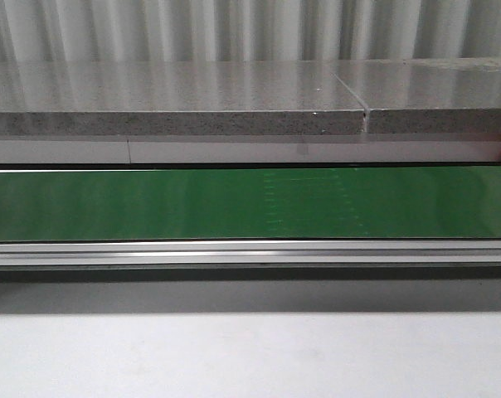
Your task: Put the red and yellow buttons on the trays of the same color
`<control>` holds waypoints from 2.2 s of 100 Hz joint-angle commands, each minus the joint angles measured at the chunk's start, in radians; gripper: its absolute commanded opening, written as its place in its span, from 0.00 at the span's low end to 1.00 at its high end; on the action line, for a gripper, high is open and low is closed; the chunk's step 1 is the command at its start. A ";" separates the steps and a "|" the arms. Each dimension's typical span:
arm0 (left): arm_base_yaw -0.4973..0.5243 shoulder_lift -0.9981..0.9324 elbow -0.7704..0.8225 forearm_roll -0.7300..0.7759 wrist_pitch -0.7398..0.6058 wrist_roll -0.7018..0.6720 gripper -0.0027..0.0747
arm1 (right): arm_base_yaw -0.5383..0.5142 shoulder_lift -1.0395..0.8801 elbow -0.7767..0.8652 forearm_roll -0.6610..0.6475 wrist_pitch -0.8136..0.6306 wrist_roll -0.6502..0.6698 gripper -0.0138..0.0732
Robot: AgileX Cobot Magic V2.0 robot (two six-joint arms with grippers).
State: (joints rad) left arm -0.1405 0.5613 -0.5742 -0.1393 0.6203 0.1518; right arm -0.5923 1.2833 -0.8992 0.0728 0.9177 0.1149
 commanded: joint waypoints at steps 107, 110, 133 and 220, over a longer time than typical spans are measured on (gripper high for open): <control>-0.009 0.001 -0.025 -0.012 -0.065 -0.002 0.01 | -0.014 0.217 0.024 0.041 -0.292 0.029 0.49; -0.009 0.001 -0.025 -0.012 -0.065 -0.002 0.01 | -0.014 0.215 0.024 0.041 -0.295 0.029 0.55; -0.009 0.001 -0.025 -0.012 -0.065 -0.002 0.01 | -0.011 0.212 0.024 0.042 -0.294 0.029 0.78; -0.009 0.001 -0.025 -0.012 -0.065 -0.002 0.01 | 0.345 -0.172 0.024 -0.032 -0.301 0.029 0.25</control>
State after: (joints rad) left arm -0.1405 0.5613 -0.5742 -0.1393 0.6203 0.1518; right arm -0.3179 1.1545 -0.8517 0.0625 0.6469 0.1435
